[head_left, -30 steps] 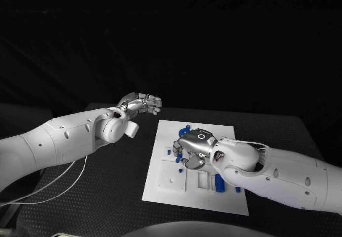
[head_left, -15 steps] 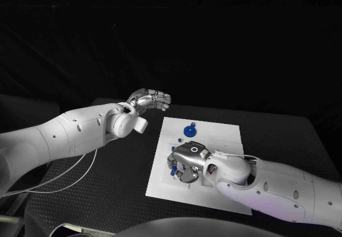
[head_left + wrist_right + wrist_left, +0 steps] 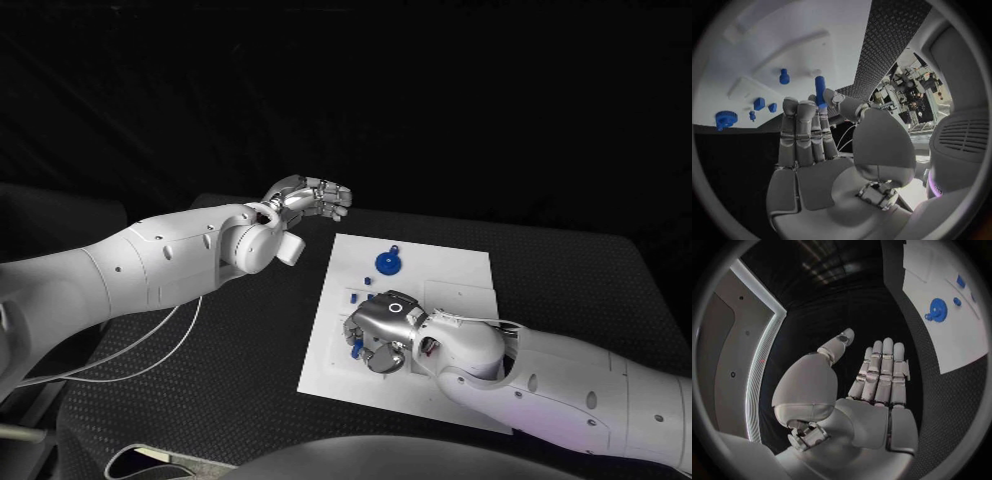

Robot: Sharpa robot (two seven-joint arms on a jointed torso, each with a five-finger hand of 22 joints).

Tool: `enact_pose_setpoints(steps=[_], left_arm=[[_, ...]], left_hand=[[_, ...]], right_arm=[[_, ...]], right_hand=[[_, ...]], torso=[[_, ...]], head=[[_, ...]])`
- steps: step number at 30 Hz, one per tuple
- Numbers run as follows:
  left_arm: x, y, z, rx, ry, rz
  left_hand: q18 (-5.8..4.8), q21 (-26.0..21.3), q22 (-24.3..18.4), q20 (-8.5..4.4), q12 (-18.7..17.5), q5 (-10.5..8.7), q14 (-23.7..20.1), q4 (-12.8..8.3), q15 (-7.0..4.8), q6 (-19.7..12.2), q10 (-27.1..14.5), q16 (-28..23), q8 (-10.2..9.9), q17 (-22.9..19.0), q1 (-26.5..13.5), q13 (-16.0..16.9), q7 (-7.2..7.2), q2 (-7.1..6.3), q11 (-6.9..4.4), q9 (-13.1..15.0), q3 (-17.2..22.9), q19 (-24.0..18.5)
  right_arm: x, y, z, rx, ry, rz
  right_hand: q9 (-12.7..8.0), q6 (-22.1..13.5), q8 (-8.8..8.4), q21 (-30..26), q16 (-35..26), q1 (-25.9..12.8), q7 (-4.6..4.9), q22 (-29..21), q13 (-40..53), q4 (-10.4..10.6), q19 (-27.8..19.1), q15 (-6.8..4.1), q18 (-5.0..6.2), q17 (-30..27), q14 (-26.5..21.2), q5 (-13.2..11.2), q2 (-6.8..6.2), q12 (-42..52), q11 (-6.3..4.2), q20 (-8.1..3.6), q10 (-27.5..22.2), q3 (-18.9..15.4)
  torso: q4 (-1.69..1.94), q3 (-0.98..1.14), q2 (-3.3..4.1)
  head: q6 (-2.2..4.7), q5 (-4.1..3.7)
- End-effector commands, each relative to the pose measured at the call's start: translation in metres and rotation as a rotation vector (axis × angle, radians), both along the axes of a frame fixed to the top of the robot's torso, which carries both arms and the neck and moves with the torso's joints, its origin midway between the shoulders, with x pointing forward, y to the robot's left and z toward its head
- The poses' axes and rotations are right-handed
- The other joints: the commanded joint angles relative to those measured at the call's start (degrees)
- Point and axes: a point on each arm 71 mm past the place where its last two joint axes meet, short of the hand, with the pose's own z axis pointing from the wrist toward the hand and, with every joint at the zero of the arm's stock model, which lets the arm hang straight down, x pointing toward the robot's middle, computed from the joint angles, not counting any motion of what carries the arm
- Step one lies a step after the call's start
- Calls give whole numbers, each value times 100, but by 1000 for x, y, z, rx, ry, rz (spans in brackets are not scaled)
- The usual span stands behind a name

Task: Assemble the parts on the task board

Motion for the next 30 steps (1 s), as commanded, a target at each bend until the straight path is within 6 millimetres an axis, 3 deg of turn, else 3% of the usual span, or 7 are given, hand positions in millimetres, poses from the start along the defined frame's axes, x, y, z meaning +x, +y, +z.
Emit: enact_pose_setpoints(steps=[1,30], left_arm=[[0,-3,1,-18,-3,-16],[-1,-2,0,-17,1,-18]], left_hand=[[119,-19,6,2,10,16,48,36,-11,-24,31,-36,36,11,18,-8,8,59,5,-10,8,49],[114,-33,11,0,5,15,43,36,-11,-38,26,-55,34,28,16,-21,12,64,7,-17,2,44]], right_arm=[[-1,0,-2,-18,-18,16],[-1,-3,-7,-73,-28,20]], right_hand=[[7,48,30,30,29,10,0,120,116,-3,30,-37,122,6,-24,13,52,19,-6,-25,151,47],[14,55,31,46,43,5,-3,119,124,-29,21,-37,122,10,-25,13,52,16,-7,-27,155,54]], torso=[[-8,2,2],[-2,-4,-1]], head=[[-12,18],[-33,-43]])
